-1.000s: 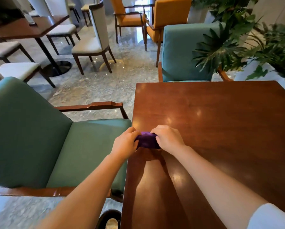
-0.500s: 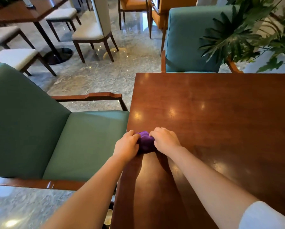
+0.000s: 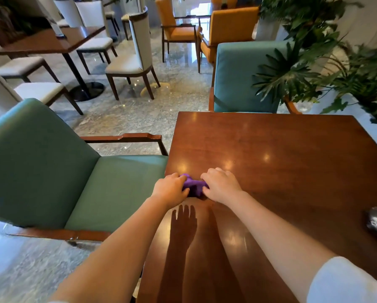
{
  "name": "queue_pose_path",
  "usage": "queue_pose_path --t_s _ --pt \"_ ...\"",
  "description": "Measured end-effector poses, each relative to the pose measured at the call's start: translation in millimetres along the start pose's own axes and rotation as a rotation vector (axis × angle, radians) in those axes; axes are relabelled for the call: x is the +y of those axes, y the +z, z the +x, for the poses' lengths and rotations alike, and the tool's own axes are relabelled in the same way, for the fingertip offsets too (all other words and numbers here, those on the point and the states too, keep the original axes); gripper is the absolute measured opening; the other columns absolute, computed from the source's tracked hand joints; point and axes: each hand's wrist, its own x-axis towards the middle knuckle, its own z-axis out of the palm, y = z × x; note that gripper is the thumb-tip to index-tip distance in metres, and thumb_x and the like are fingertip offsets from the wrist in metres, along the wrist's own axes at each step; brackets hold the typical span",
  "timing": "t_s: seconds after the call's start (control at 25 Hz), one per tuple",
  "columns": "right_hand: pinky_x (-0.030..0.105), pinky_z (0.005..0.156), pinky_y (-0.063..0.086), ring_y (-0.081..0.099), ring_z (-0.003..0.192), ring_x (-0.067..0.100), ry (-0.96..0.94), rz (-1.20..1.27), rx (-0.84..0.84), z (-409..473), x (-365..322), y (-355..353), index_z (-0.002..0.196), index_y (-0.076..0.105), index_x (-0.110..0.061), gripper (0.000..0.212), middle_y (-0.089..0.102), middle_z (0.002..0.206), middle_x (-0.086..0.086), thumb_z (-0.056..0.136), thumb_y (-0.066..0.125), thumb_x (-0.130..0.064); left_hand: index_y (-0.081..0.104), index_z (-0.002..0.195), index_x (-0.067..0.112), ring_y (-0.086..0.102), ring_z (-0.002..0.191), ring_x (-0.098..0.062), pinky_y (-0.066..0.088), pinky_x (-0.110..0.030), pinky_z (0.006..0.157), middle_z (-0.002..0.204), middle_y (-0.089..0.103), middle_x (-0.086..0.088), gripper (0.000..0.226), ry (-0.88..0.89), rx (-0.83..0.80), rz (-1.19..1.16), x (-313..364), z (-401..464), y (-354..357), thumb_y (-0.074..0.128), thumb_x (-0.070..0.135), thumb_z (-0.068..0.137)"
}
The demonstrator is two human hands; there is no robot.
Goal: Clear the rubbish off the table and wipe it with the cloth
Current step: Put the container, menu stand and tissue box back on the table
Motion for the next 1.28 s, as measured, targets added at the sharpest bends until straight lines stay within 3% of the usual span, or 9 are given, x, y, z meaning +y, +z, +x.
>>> queue_pose_path --t_s 0.44,0.6,0.68,0.76,1.08,1.28 --pt "0.043 0.095 0.039 0.042 0.120 0.028 0.443 -0.066 0.204 -166 30 -9 0.125 0.048 -0.019 0.039 0.050 0.127 0.008 0.088 0.048 -0.033 0.051 0.119 0.015 0.056 0.106 -0.030 0.041 -0.040 0.086 0.115 0.059 -0.008 0.037 0.371 0.170 0.031 131 -47 10 0.042 0.040 0.093" --pt "0.043 0.096 0.038 0.043 0.120 0.028 0.504 -0.081 0.233 -184 42 -21 0.125 0.049 -0.020 0.040 0.049 0.129 0.008 0.088 0.047 -0.034 0.050 0.121 0.017 0.055 0.109 -0.029 0.040 -0.041 0.089 0.117 0.057 -0.006 0.038 0.362 0.188 -0.007 150 -48 16 0.040 0.040 0.094" --pt "0.043 0.094 0.038 0.043 0.119 0.029 0.634 -0.051 0.248 -274 116 -10 0.123 0.050 -0.019 0.040 0.049 0.130 0.009 0.086 0.048 -0.034 0.049 0.123 0.017 0.055 0.108 -0.030 0.041 -0.041 0.088 0.117 0.056 -0.007 0.039 0.463 0.121 0.028 257 -64 50 0.039 0.040 0.094" --pt "0.044 0.095 0.036 0.042 0.120 0.030 0.638 -0.088 0.269 -278 132 -10 0.123 0.050 -0.019 0.041 0.047 0.133 0.010 0.085 0.049 -0.034 0.047 0.127 0.017 0.055 0.109 -0.031 0.040 -0.041 0.088 0.119 0.056 -0.008 0.041 0.482 0.126 0.024 258 -63 45 0.039 0.039 0.094" --pt "0.045 0.097 0.032 0.044 0.115 0.029 0.585 -0.176 0.318 -343 250 -23 0.115 0.054 -0.018 0.037 0.052 0.122 0.009 0.081 0.054 -0.032 0.045 0.132 0.018 0.049 0.119 -0.026 0.037 -0.041 0.096 0.131 0.051 -0.005 0.043 0.305 0.140 -0.059 375 -51 112 0.041 0.040 0.094" --pt "0.045 0.095 0.033 0.038 0.122 0.028 0.590 -0.151 0.285 -375 310 -12 0.125 0.049 -0.022 0.045 0.045 0.133 0.007 0.082 0.054 -0.034 0.041 0.136 0.021 0.033 0.135 -0.022 0.029 -0.040 0.106 0.144 0.041 -0.004 0.046 0.218 0.165 -0.093 409 -61 155 0.042 0.040 0.094"
